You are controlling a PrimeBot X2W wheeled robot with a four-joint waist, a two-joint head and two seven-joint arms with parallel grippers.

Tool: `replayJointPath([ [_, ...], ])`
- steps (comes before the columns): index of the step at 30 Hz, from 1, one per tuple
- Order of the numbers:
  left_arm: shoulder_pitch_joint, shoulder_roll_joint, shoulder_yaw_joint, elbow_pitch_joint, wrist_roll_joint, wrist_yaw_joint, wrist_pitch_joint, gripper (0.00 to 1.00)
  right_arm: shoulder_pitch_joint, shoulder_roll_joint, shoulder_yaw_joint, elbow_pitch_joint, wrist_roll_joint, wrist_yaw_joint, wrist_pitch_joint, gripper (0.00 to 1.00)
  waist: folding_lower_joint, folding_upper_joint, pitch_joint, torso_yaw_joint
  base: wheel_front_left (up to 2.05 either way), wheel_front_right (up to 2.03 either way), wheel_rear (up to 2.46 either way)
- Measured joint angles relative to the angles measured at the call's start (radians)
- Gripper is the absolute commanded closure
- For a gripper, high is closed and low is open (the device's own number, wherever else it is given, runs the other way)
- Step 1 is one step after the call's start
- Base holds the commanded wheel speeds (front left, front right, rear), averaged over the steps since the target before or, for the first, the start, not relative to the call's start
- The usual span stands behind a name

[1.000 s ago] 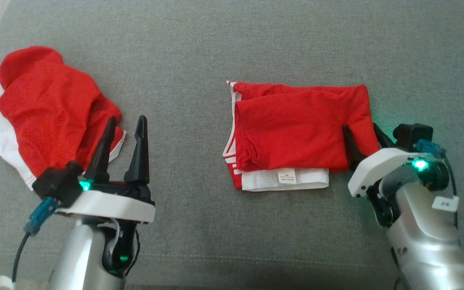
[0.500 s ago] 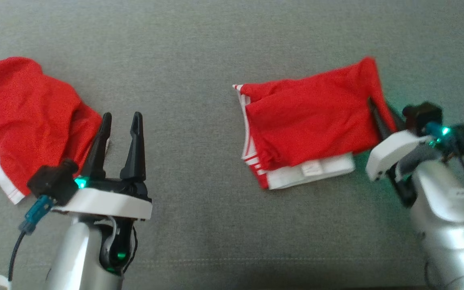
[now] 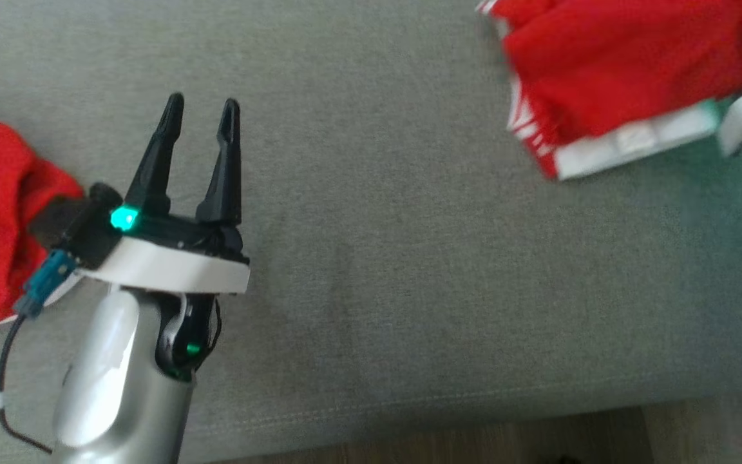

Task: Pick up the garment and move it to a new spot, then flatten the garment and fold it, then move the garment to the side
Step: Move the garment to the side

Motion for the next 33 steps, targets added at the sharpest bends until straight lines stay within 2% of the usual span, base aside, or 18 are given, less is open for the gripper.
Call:
replayJointPath([
  [10, -0.1, 0.01, -0.06, -0.012, -0.038, 0.0, 0.0, 0.0, -0.098, -0.025, -0.168, 0.034, 0.072, 0.0, 0.074, 1.0, 0.0001, 0.0, 0.098, -0.045, 0.0, 0.0, 0.0],
  [19, -0.1, 0.034, -0.056, -0.009, -0.047, 0.0, 0.0, 0.0, -0.102, 0.003, -0.222, 0.044, 0.018, 0.0, 0.083, 1.0, 0.0, 0.0, 0.109, -0.054, 0.0, 0.0, 0.0],
  [20, -0.1, 0.034, -0.055, -0.009, -0.048, 0.0, 0.0, 0.0, -0.102, 0.008, -0.231, 0.043, 0.005, 0.0, 0.087, 0.86, 0.0, 0.0, 0.109, -0.054, 0.0, 0.0, 0.0],
  [21, -0.1, 0.034, -0.055, -0.009, -0.053, 0.0, 0.0, 0.0, -0.102, 0.012, -0.245, 0.042, -0.01, 0.0, 0.09, 0.2, -0.0001, 0.0, 0.108, -0.054, 0.0, 0.0, 0.0],
  [22, -0.1, 0.034, -0.054, -0.009, -0.056, 0.0, 0.0, 0.0, -0.102, 0.019, -0.265, 0.04, -0.02, 0.0, 0.09, 0.0, 0.0, 0.0, 0.107, -0.053, 0.0, 0.0, 0.0],
  [27, -0.098, 0.033, -0.048, -0.002, -0.062, 0.0, 0.0, 0.0, -0.102, 0.033, -0.302, 0.014, -0.045, 0.0, 0.089, 0.0, 0.0, 0.0, 0.091, -0.043, 0.0, 0.0, 0.0],
  [33, -0.07, 0.017, -0.029, 0.014, -0.066, 0.0, 0.0, 0.0, -0.095, 0.061, -0.266, -0.068, -0.076, 0.0, 0.08, 0.0, 0.0, 0.0, 0.029, -0.022, 0.0, 0.0, 0.0],
])
